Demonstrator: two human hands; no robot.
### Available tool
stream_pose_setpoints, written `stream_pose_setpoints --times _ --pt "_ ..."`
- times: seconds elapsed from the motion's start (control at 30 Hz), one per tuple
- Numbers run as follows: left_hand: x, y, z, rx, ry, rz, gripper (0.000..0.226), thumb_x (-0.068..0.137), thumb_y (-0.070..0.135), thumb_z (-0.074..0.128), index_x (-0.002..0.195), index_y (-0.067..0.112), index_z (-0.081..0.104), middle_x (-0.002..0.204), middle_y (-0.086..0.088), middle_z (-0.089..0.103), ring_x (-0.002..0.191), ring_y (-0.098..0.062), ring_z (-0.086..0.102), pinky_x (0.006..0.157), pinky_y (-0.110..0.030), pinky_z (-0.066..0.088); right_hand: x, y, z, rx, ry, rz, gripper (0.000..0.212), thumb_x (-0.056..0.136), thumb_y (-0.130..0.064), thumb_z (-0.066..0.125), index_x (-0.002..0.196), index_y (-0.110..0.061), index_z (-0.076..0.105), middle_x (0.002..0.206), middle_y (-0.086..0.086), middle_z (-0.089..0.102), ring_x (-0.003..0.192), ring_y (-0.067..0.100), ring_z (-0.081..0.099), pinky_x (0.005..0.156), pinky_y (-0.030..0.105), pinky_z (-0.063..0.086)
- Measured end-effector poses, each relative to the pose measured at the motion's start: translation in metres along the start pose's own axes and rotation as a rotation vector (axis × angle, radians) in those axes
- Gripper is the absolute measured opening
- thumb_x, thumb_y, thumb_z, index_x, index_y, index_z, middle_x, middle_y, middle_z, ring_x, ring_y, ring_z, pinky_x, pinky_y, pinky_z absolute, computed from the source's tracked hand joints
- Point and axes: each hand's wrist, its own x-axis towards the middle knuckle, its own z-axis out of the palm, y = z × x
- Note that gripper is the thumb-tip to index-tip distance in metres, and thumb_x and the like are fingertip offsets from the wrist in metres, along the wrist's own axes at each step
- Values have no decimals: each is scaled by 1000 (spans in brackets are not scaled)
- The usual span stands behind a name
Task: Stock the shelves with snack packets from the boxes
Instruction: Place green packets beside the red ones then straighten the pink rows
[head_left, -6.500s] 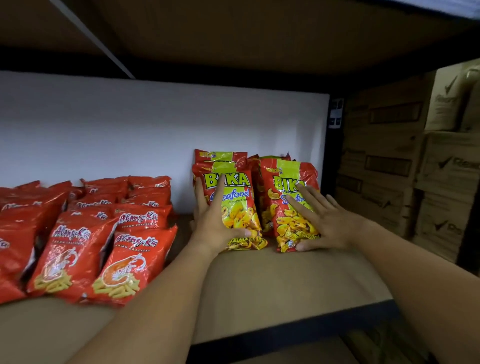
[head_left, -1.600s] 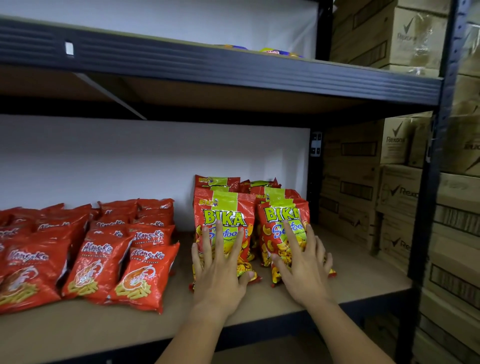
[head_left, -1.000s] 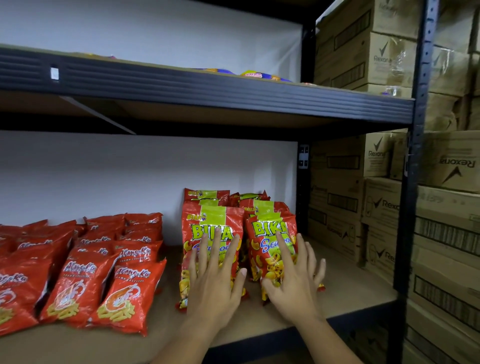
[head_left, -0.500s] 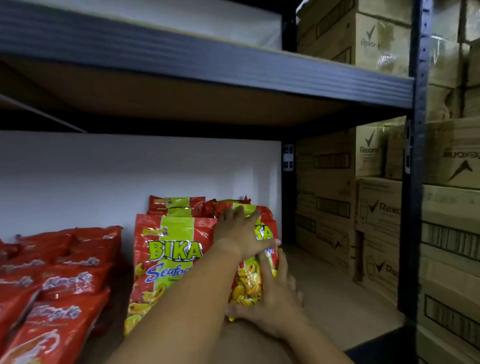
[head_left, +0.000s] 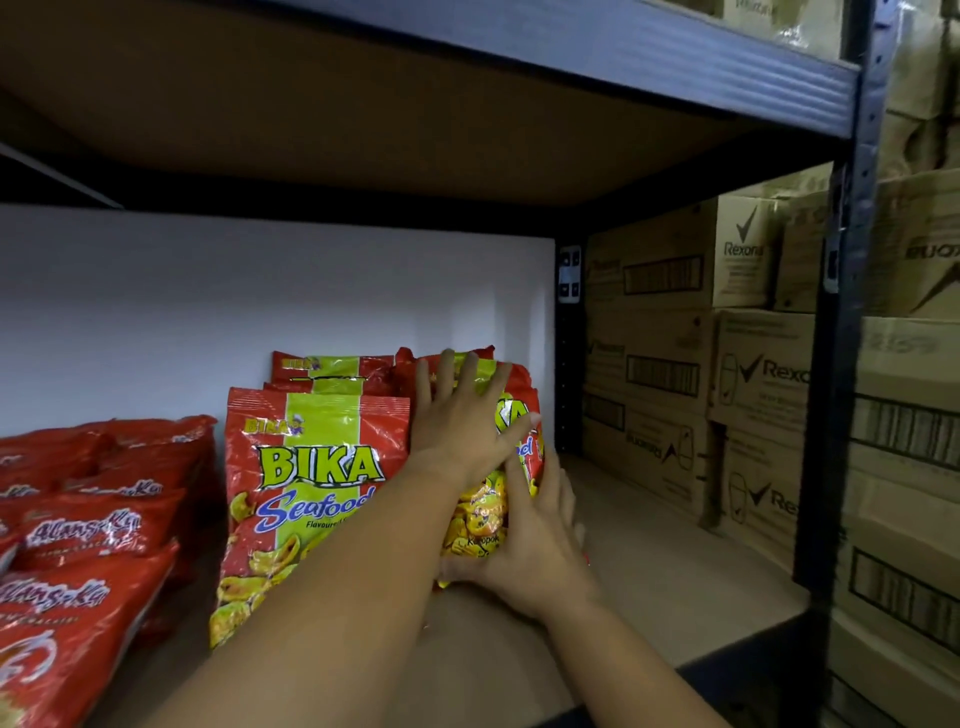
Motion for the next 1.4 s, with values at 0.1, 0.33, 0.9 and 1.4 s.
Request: stream_pose_setpoints --times 0.1,0.33,0.9,1.4 --pt "-6 3 4 -8 15 27 73 94 74 13 156 36 18 165 -7 17 152 -33 6 120 -57 -3 -5 -2 -2 0 14 17 160 30 -99 60 144 -40 -36 162 0 -25 149 22 -22 120 59 4" --pt "-6 2 15 62 44 2 67 97 70 22 155 37 22 152 -6 40 140 -31 30 119 -54 9 -2 5 2 19 -28 99 163 33 -95 62 142 -33 -42 164 4 -19 151 22 -13 122 51 -7" --pt "-73 -71 -70 72 147 -5 61 100 61 27 155 36 25 166 -4 16 151 -31 10 122 -54 -4 -44 -34 -5 23 62 -64 129 61 -99 41 149 -36 -29 160 -1 -31 145 15 -32 121 45 -12" --pt "-143 -114 -39 -209 -5 -262 68 93 72 27 151 56 -5 153 11 -45 149 -39 -22 111 -56 40 -51 -127 56 -15 -281 30 150 49 -85 70 132 -45 -48 159 24 -24 152 36 -5 121 46 12"
